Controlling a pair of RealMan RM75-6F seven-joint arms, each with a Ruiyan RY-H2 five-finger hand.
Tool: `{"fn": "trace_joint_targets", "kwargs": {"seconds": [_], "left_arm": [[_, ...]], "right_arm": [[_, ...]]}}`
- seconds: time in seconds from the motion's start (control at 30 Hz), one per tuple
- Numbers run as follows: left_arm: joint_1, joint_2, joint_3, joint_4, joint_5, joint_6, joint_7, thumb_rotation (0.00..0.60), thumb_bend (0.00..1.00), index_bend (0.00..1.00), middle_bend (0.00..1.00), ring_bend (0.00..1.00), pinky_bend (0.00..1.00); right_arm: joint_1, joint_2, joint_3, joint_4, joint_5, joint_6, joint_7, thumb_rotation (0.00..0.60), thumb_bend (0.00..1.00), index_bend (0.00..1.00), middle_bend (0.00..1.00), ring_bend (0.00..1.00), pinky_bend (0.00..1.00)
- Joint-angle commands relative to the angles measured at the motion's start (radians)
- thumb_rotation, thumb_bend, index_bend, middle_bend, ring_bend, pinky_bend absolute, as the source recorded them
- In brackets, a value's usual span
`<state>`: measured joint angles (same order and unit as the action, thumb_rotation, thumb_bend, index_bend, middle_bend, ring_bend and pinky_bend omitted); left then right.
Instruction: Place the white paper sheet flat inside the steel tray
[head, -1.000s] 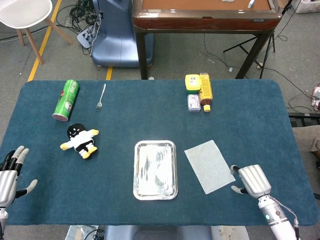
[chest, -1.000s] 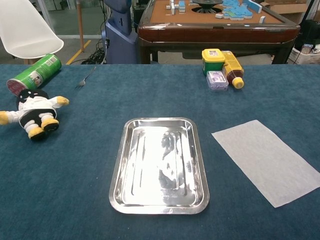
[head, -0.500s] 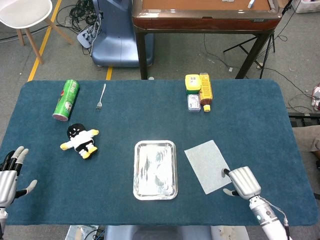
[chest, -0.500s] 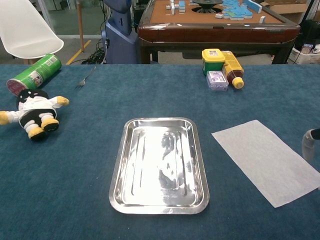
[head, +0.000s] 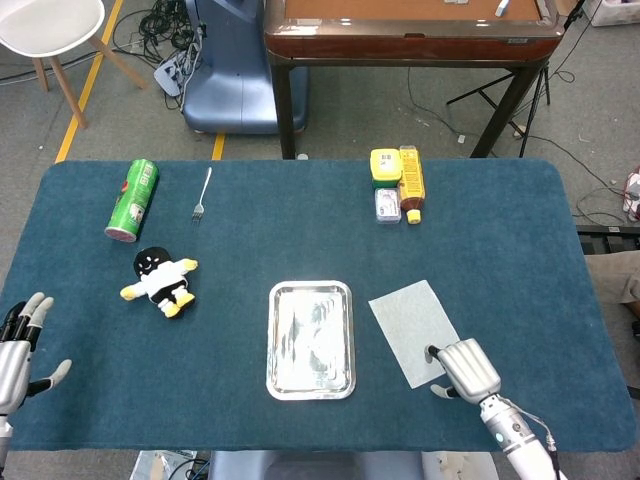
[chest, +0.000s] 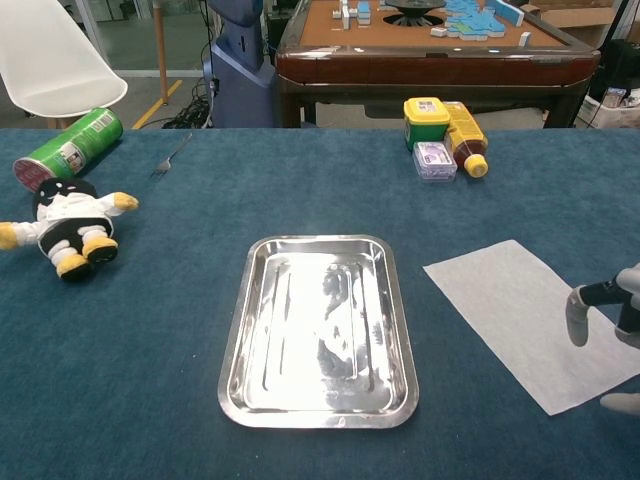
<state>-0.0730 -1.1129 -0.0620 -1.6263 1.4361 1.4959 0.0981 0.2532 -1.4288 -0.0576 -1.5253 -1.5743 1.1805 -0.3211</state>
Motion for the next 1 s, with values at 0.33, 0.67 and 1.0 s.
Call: {"fn": "trace_joint_targets", "kwargs": {"seconds": [0.33,0.67,1.0], "left_arm": [[0.004,0.005,-0.002,-0.001,0.001,0.007,-0.009,0.6,0.22,0.0,0.0,0.0,0.21],[0.007,0.007,-0.003,-0.001,0.0,0.01,-0.014,0.6,0.22,0.0,0.0,0.0,0.21],[0.009,0.01,-0.003,-0.001,0.002,0.013,-0.018,0.6,0.22,0.0,0.0,0.0,0.21]], "right_arm": [[0.006,-0.047,-0.005,0.039,0.005,-0.006,-0.018,0.6,0.0,0.49,1.0,1.0,1.0],[0.011,-0.069,-0.002,0.058,0.015,-0.009,-0.015,0.6,0.0,0.47,1.0,1.0,1.0],[0.017,-0.08,-0.007,0.068,0.021,-0.017,-0.016,0.6,0.0,0.47,1.0,1.0,1.0]]}}
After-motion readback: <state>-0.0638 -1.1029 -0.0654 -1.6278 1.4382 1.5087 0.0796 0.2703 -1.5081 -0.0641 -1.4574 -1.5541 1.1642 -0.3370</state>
